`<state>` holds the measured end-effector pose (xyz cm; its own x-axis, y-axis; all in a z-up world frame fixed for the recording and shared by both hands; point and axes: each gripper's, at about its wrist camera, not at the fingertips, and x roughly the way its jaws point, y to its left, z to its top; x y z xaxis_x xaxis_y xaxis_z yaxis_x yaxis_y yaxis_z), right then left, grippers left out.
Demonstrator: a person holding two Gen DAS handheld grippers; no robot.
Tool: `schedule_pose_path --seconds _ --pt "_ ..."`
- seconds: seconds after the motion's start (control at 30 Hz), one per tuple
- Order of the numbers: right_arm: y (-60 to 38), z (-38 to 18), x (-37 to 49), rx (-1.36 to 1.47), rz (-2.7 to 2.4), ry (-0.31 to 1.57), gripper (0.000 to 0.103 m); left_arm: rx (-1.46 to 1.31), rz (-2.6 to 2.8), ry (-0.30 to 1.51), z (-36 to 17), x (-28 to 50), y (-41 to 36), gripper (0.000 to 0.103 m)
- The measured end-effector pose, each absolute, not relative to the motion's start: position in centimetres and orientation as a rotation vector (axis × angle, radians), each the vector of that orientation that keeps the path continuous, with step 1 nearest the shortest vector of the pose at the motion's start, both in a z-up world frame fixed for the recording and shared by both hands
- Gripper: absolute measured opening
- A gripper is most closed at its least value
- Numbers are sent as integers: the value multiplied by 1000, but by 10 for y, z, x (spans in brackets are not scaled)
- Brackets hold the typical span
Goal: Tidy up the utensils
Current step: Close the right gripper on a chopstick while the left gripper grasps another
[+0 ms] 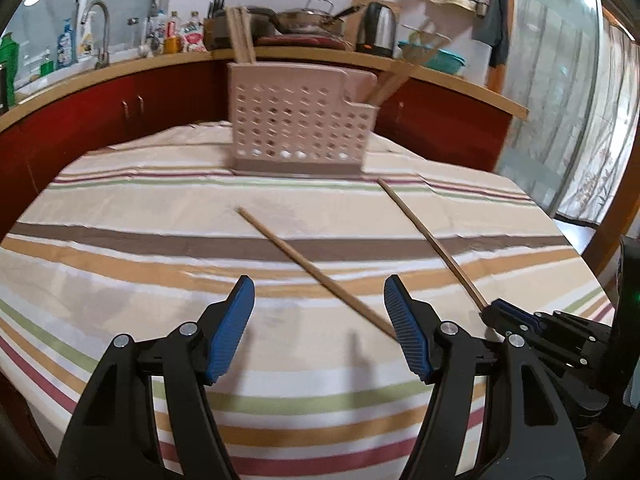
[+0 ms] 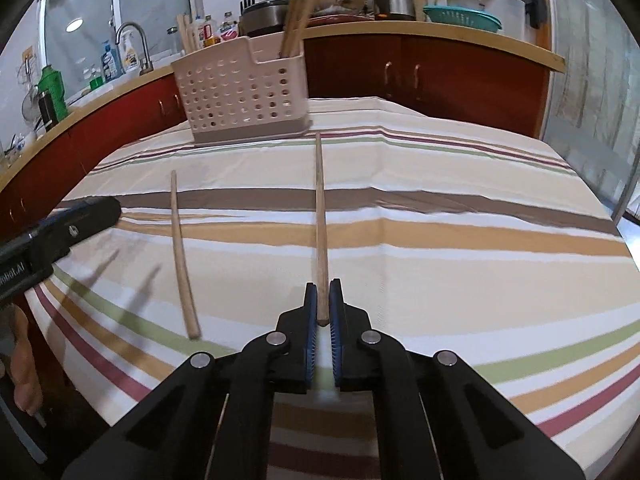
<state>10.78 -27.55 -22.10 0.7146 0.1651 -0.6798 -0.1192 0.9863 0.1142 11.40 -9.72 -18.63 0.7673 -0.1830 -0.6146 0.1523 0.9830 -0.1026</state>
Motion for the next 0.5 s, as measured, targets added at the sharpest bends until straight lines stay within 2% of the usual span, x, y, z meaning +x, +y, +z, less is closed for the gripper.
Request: schedule_pose_path --seconds 0.27,0.5 --pt "-300 -222 98 105 174 748 7 27 -241 708 -201 102 -150 66" --pt "-307 -223 95 127 196 749 7 55 -223 794 -226 107 -162 66"
